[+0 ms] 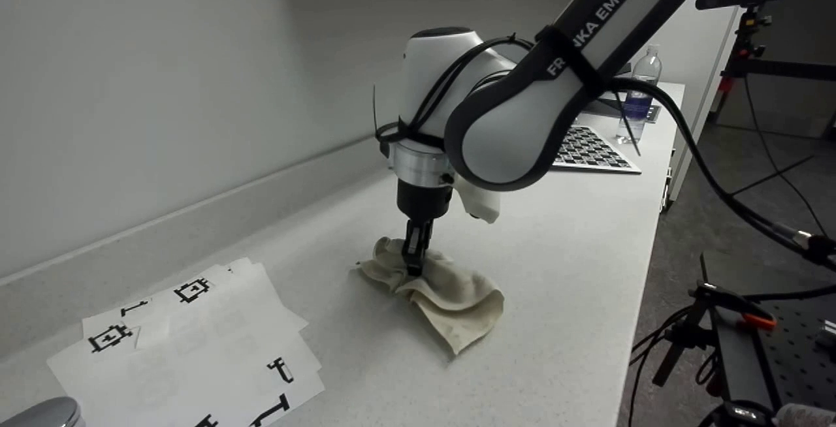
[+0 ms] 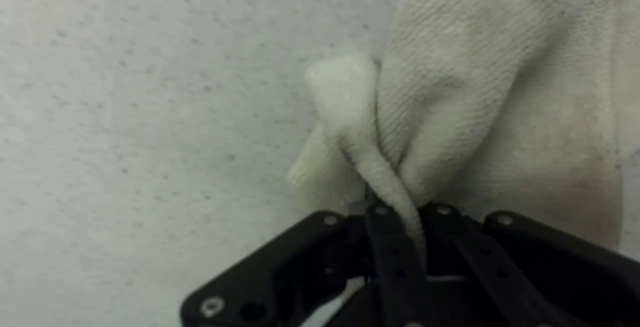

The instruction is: Wipe the countertop with the towel

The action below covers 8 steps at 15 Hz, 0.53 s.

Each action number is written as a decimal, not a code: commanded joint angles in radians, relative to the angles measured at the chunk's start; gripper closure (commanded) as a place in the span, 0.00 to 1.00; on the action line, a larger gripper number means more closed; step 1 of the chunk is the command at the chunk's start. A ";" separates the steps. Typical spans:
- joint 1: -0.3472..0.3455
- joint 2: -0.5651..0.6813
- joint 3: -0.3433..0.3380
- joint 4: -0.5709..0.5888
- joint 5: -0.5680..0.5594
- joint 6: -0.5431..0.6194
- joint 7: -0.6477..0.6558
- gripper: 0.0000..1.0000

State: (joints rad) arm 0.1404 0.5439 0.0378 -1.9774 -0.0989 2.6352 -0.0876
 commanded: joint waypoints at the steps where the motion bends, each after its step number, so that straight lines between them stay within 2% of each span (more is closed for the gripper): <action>1: -0.009 -0.036 -0.075 -0.070 -0.042 0.046 0.090 0.98; 5: -0.006 -0.054 -0.133 -0.094 -0.059 0.074 0.171 0.98; 8: 0.002 -0.047 -0.119 -0.073 -0.055 0.067 0.182 0.98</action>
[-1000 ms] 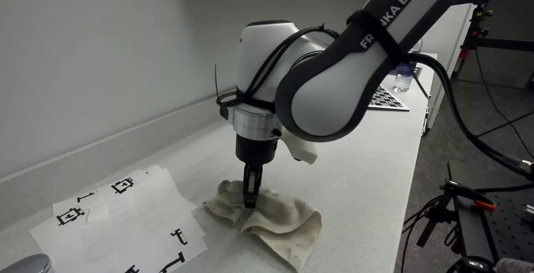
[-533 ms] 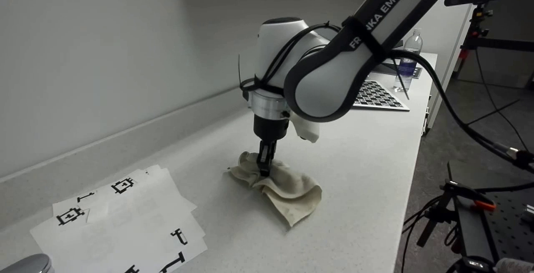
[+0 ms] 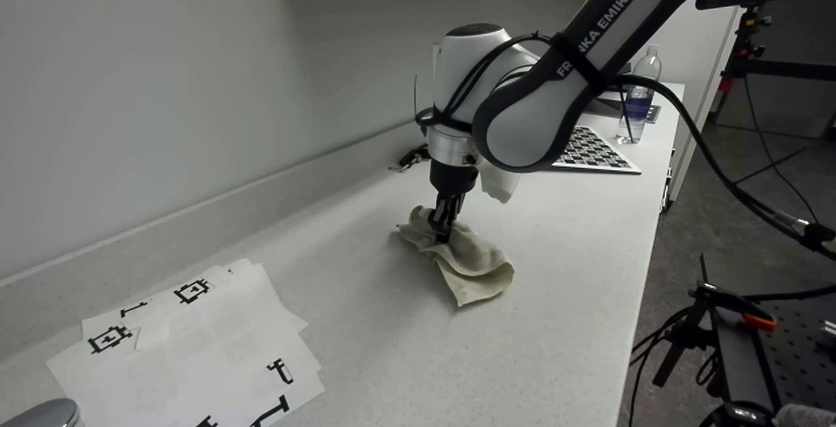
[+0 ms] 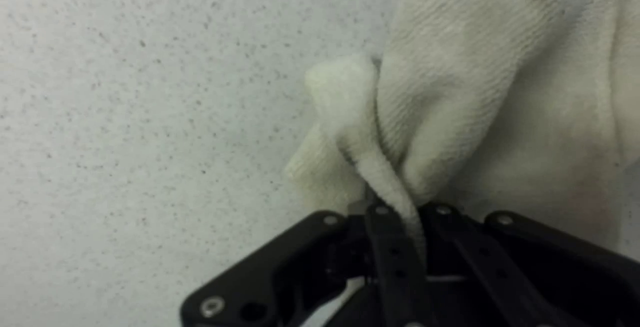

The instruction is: Wipe the countertop with the towel

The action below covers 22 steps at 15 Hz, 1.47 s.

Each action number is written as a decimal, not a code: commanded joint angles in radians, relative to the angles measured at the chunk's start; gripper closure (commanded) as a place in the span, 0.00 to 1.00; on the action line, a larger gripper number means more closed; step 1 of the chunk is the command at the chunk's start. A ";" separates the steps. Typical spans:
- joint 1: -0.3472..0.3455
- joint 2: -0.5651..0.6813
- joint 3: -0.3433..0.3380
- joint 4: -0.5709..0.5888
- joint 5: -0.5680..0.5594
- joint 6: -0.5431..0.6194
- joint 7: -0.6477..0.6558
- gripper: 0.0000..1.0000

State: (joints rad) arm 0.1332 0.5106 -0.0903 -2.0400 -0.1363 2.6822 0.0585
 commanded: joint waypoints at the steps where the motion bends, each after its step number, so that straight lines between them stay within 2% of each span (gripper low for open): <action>1: 0.013 -0.009 0.022 0.001 -0.016 0.013 0.029 0.98; 10: 0.074 0.042 0.199 0.105 -0.012 -0.033 -0.081 0.98; 14: 0.092 0.072 0.245 0.132 -0.018 -0.051 -0.150 0.98; 16: 0.076 0.093 0.269 0.142 -0.001 -0.052 -0.194 0.98; 18: 0.067 0.107 0.270 0.150 0.002 -0.051 -0.215 0.98; 22: 0.048 0.086 0.229 0.124 -0.007 -0.036 -0.197 0.98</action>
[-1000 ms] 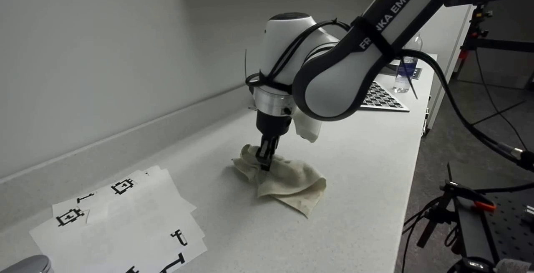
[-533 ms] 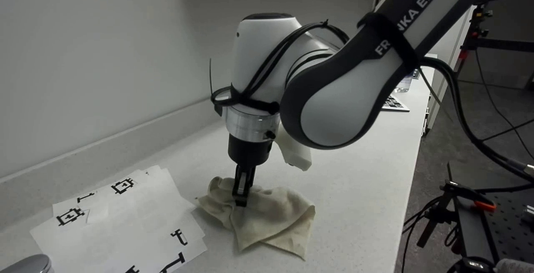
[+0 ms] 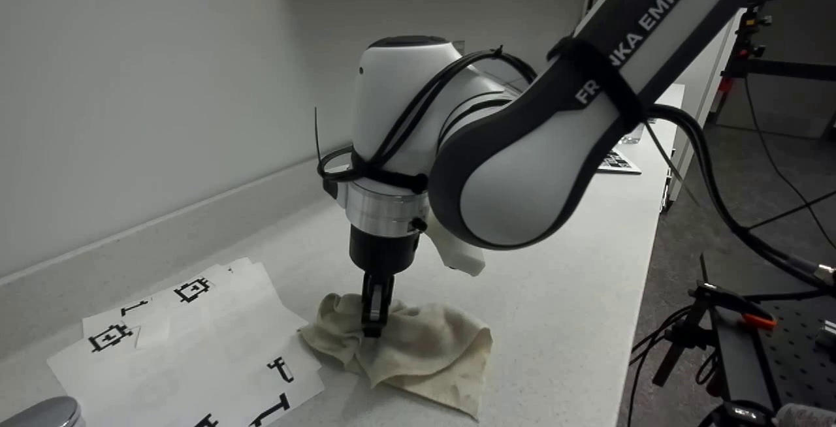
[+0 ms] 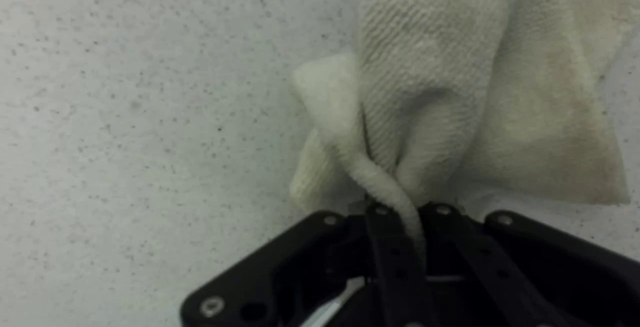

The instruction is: Wipe the countertop with the towel

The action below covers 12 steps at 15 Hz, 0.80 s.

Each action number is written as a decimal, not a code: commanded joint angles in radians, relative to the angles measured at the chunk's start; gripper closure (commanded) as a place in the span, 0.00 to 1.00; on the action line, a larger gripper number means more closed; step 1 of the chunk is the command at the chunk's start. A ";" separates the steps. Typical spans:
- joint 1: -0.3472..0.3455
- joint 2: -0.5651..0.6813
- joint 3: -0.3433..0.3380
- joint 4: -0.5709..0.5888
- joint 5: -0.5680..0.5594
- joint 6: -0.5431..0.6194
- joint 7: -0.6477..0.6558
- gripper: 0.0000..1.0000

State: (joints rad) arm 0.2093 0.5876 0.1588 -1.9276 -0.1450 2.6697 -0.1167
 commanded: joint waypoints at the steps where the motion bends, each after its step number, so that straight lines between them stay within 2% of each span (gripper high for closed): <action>1: -0.035 0.000 -0.036 -0.002 -0.001 -0.018 -0.011 0.98; 8: -0.103 -0.057 -0.146 -0.083 0.005 0.031 0.064 0.98; 12: -0.132 -0.081 -0.182 -0.130 0.020 0.063 0.121 0.98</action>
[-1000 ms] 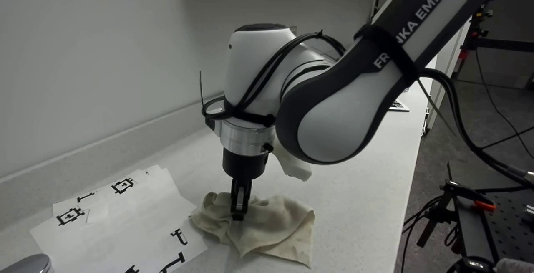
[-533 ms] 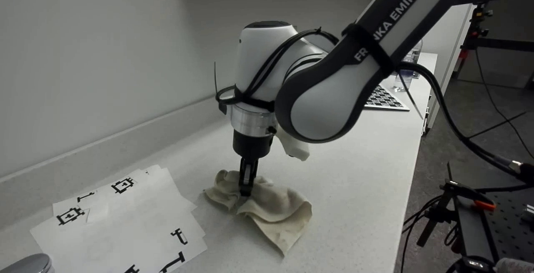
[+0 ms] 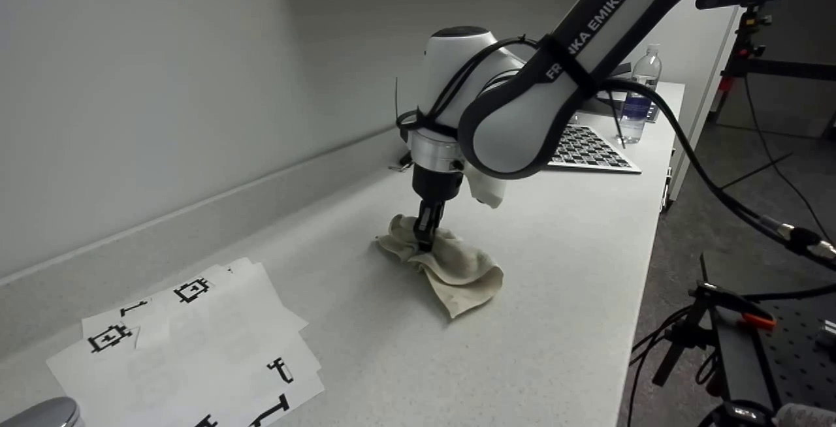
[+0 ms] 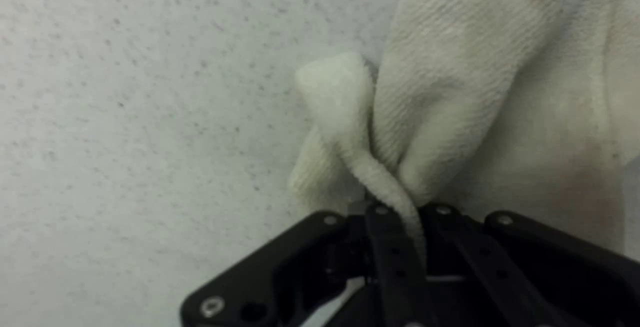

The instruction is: Wipe the countertop with the towel

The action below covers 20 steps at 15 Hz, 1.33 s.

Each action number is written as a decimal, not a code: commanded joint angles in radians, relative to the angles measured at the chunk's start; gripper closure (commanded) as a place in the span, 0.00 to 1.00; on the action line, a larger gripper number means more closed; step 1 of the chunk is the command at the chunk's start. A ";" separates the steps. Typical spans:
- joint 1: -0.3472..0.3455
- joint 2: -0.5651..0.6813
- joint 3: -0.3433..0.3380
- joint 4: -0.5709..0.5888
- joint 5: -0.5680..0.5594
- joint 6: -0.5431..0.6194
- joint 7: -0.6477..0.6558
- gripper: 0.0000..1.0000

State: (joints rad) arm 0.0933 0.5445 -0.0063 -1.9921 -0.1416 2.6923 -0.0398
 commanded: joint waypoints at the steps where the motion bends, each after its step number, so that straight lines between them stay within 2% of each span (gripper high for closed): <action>1: -0.021 -0.044 -0.023 -0.074 0.021 0.048 0.059 0.98; 7: -0.006 -0.032 -0.011 -0.045 0.024 0.046 0.088 0.98; 16: 0.113 0.034 0.093 0.071 -0.006 -0.001 0.038 0.98; 20: 0.142 0.053 0.121 0.089 -0.014 -0.001 0.011 0.98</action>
State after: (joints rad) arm 0.2274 0.5713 0.1023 -1.9449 -0.1465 2.7192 0.0088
